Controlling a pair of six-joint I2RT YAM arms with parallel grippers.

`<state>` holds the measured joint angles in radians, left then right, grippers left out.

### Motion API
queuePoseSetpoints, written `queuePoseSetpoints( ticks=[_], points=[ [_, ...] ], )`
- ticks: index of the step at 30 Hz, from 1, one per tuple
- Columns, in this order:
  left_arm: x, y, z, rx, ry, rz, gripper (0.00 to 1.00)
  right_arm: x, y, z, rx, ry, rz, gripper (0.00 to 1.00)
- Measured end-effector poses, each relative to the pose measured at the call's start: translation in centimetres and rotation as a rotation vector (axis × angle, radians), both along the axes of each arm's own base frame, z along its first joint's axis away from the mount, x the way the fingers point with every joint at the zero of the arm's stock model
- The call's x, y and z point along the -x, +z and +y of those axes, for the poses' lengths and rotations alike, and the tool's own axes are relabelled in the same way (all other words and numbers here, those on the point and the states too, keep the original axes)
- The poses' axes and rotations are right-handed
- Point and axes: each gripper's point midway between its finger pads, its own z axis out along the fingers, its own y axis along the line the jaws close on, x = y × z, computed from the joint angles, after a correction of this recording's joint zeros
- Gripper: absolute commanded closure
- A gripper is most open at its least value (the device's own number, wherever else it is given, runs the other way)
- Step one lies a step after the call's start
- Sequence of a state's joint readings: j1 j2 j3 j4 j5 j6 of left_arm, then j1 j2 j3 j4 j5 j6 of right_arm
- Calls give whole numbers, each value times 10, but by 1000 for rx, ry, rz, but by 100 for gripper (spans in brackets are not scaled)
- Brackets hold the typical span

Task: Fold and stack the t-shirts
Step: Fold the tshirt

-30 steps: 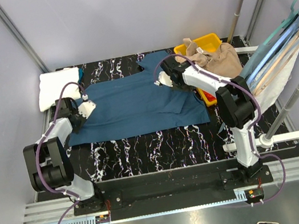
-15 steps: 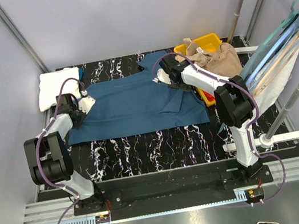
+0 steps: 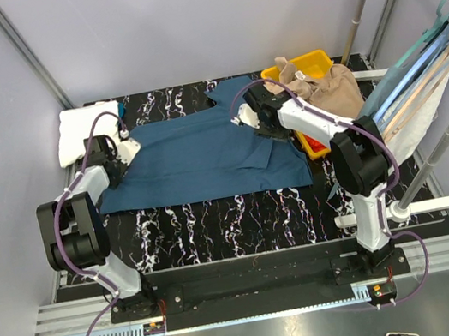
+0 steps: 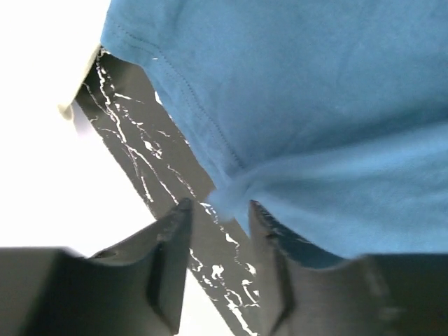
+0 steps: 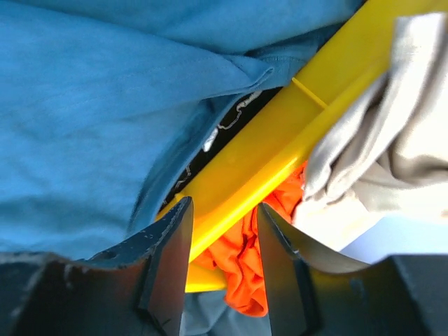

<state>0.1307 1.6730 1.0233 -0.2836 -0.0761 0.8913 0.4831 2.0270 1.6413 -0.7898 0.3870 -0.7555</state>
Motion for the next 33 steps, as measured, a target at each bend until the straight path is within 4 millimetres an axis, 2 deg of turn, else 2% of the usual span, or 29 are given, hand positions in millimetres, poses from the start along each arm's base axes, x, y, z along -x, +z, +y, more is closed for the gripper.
queuePoseSetpoints(
  ticks=[1, 7, 10, 17, 21, 25, 33],
  points=[
    [0, 0, 1, -4, 1, -4, 2, 2, 6, 4, -32, 3, -3, 47],
    [4, -4, 3, -16, 14, -7, 1, 18, 31, 24, -200, 23, 8, 41],
    [5, 0, 4, -22, 24, -17, 1, 28, 32, 37, -278, 39, 40, 38],
    [2, 20, 9, -48, 42, -77, 1, 59, 12, 68, -366, 96, 163, 35],
    [5, 24, 10, -56, 48, -81, 1, 71, 4, 86, -383, 134, 201, 34],
    [6, 23, 11, -58, 50, -81, 1, 73, -7, 97, -391, 148, 223, 35],
    [11, 18, 10, -57, 50, -64, 1, 71, -33, 101, -377, 145, 259, 36]
  ],
)
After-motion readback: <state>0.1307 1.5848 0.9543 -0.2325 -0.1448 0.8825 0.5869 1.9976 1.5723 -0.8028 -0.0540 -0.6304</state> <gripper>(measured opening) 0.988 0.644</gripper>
